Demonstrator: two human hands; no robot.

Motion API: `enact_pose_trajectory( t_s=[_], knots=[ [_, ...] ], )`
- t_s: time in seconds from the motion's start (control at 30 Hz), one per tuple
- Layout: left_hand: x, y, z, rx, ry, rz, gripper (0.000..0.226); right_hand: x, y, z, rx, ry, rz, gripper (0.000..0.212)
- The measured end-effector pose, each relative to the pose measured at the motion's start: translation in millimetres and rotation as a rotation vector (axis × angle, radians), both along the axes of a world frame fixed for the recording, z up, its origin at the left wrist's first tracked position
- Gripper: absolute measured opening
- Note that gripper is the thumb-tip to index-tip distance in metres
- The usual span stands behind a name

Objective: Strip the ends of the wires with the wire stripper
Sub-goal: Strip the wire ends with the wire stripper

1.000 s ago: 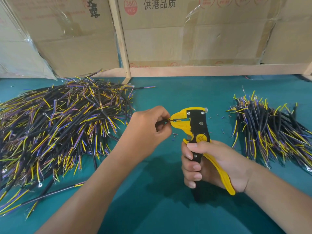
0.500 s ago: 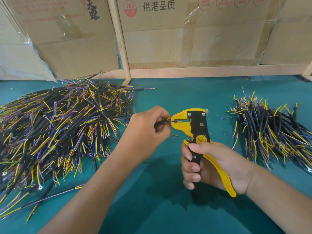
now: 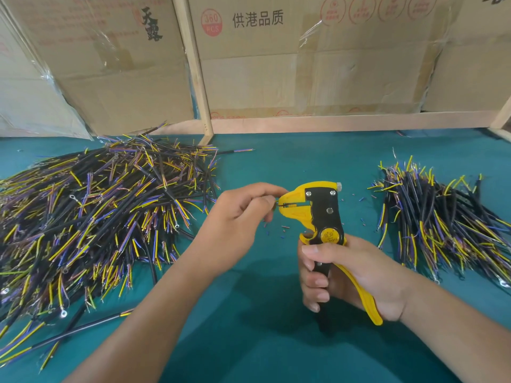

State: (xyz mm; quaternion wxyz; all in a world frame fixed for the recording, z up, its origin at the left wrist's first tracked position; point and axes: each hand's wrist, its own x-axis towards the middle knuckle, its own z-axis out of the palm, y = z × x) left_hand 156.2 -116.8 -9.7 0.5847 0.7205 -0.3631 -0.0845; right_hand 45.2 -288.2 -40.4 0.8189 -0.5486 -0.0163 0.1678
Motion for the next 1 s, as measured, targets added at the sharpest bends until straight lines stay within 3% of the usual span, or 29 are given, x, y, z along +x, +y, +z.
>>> enact_pose_trajectory(
  t_s=[0.2,0.43,0.63,0.8,1.0],
  knots=[
    [-0.2,1.0,2.7,-0.058,0.217,-0.13,0.029,-0.5,-3.3,0.3,-0.028,-0.055,0.037,0.028],
    [-0.4,6.0,4.5,-0.072,0.189,-0.202,0.021,-1.8,-3.1,1.8,-0.028,-0.031,0.051,0.029],
    [2.0,11.3,6.4,0.068,0.033,-0.19,0.019,-2.4,-3.2,2.0,-0.04,-0.039,0.059,0.029],
    [11.2,29.5,17.8,0.146,0.02,-0.27,0.014,-3.9,-4.0,3.6,-0.101,-0.084,0.125,0.038],
    [8.1,27.6,16.1,0.059,0.065,-0.276,0.012,-6.3,-3.6,4.3,-0.122,-0.077,0.122,0.04]
  ],
)
